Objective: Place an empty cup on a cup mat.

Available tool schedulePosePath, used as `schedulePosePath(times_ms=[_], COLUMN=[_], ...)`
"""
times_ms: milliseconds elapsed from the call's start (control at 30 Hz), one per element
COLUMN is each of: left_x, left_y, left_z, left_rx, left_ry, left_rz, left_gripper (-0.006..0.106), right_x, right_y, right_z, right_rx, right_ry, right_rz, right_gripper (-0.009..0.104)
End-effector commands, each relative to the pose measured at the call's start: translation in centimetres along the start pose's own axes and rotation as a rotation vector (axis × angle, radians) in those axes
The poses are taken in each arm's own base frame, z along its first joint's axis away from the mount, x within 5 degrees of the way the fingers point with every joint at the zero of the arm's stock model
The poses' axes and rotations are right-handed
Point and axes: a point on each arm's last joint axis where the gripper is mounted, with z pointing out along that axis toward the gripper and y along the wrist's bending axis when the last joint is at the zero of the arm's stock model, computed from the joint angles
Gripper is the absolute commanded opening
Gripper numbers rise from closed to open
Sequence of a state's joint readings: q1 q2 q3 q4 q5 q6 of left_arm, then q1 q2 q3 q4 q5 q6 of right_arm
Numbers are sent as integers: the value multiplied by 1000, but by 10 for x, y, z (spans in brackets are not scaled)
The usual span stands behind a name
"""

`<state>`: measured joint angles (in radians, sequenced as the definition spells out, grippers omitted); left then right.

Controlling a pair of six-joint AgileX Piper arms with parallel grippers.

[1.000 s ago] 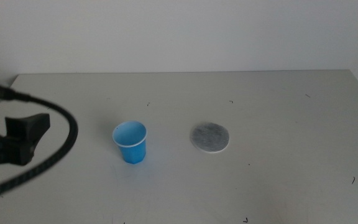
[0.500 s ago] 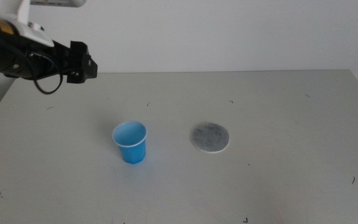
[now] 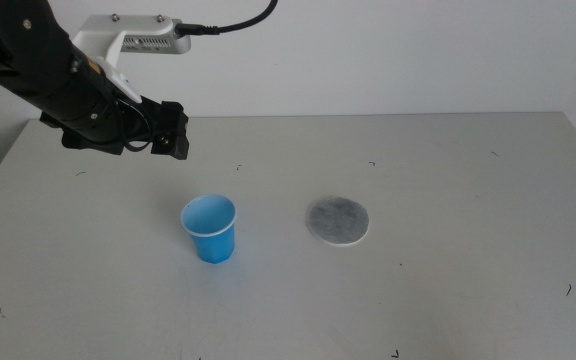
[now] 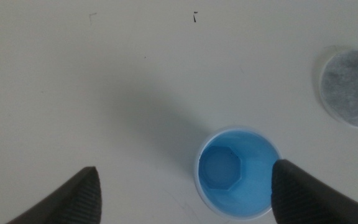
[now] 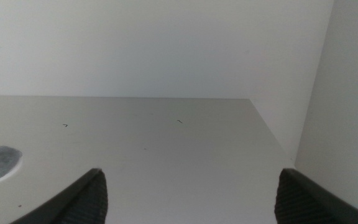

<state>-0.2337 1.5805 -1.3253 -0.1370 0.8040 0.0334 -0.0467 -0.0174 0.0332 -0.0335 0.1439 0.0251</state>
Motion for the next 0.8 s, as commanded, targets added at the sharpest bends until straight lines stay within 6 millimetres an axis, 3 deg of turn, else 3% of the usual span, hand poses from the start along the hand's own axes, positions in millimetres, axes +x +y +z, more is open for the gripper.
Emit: schedulePosePath(times_ms=[0,267,767], left_x=[-13,-12,0], left_y=[-5,-4,-3], left_z=[-18,-13,51], left_rx=[17,9,55], left_ry=[-99,-87,113], left_rz=[-11,-6,-84], left_gripper=[105,105,105], right_x=[-12,-12,-12], right_y=[0,0,0], right_z=[-3,-3,-3], right_rx=[-2,-2,-2], right_ry=[-109,-109,-109], right_rz=[-17,-17,-17], right_gripper=[94,94,94])
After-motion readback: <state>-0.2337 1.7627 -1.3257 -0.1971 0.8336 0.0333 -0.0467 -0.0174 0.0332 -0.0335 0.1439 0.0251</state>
